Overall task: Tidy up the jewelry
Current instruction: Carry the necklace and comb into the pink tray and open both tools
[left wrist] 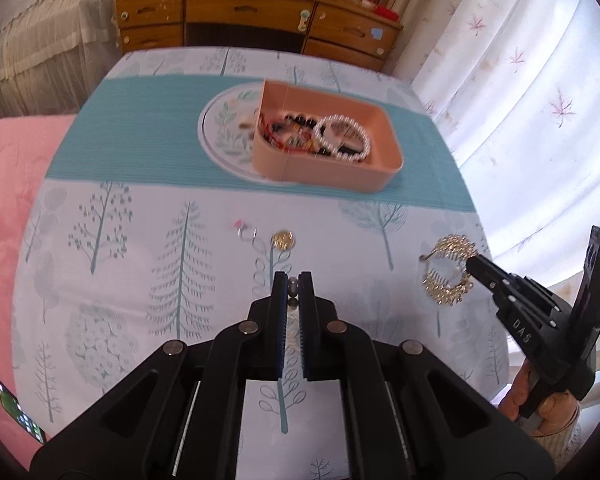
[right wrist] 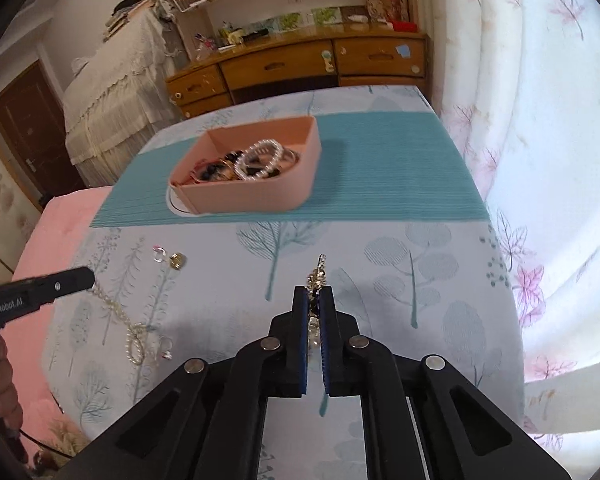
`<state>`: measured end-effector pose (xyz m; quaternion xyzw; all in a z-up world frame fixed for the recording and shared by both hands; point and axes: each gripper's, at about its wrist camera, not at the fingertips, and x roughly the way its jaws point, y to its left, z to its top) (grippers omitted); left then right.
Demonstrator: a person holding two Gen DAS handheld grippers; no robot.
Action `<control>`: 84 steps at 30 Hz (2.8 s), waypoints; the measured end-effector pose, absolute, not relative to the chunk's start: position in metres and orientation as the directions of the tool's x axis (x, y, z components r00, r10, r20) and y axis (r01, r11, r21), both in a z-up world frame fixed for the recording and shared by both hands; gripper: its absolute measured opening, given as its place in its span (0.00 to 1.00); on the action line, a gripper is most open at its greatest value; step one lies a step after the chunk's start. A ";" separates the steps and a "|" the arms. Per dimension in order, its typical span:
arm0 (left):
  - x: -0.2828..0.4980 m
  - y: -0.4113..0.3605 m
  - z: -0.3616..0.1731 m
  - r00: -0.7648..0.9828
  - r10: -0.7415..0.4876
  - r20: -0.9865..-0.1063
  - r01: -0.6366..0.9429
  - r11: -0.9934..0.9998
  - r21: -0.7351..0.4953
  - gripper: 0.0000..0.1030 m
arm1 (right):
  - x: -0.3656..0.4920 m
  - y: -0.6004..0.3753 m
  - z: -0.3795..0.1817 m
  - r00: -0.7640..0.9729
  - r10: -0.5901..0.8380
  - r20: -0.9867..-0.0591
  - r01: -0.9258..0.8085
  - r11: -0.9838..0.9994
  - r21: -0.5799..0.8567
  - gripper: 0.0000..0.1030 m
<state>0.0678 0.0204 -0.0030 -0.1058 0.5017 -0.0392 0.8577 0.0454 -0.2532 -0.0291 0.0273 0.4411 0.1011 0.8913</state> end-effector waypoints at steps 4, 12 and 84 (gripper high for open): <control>0.087 0.020 0.029 0.535 -0.175 -0.826 0.000 0.978 -0.207 0.03 | 0.051 -0.243 -0.006 0.603 0.242 -0.760 -0.199 0.968 0.151 0.04; 0.149 0.011 0.092 0.609 -0.224 -0.761 0.080 0.972 -0.223 0.03 | 0.082 -0.232 0.048 0.641 0.317 -0.699 -0.240 0.948 0.209 0.04; 0.236 0.066 -0.050 0.470 -0.158 -0.869 -0.038 0.979 -0.199 0.50 | 0.331 -0.181 -0.040 0.534 0.304 -0.789 -0.074 0.946 0.315 0.33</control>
